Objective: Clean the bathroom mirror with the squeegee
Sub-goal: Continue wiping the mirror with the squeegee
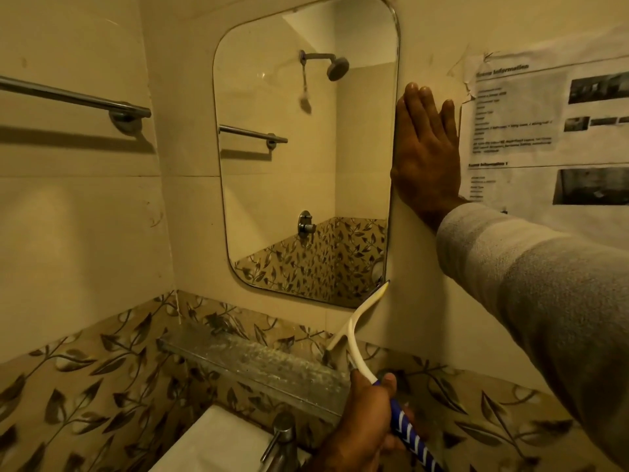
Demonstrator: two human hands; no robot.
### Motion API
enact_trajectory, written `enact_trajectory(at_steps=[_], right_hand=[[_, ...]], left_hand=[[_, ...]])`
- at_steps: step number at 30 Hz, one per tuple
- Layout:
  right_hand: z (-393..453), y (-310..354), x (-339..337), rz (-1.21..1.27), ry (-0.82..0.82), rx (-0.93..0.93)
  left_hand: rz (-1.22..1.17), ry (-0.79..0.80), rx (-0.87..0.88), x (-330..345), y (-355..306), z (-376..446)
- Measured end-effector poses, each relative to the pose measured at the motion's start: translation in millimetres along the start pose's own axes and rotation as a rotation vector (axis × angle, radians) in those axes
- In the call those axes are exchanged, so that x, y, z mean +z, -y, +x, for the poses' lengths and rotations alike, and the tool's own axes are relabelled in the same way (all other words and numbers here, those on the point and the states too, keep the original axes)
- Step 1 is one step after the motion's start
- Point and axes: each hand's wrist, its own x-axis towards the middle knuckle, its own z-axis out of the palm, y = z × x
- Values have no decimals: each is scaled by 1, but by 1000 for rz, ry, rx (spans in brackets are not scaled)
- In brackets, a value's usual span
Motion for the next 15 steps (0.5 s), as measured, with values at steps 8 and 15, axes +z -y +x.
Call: enact_trajectory(at_steps=[8, 15], right_hand=[[1, 0, -1, 2, 9, 0], [1, 0, -5, 26, 42, -8]], left_hand=[[27, 24, -16, -4, 2, 2], [-4, 74, 6, -2, 2, -3]])
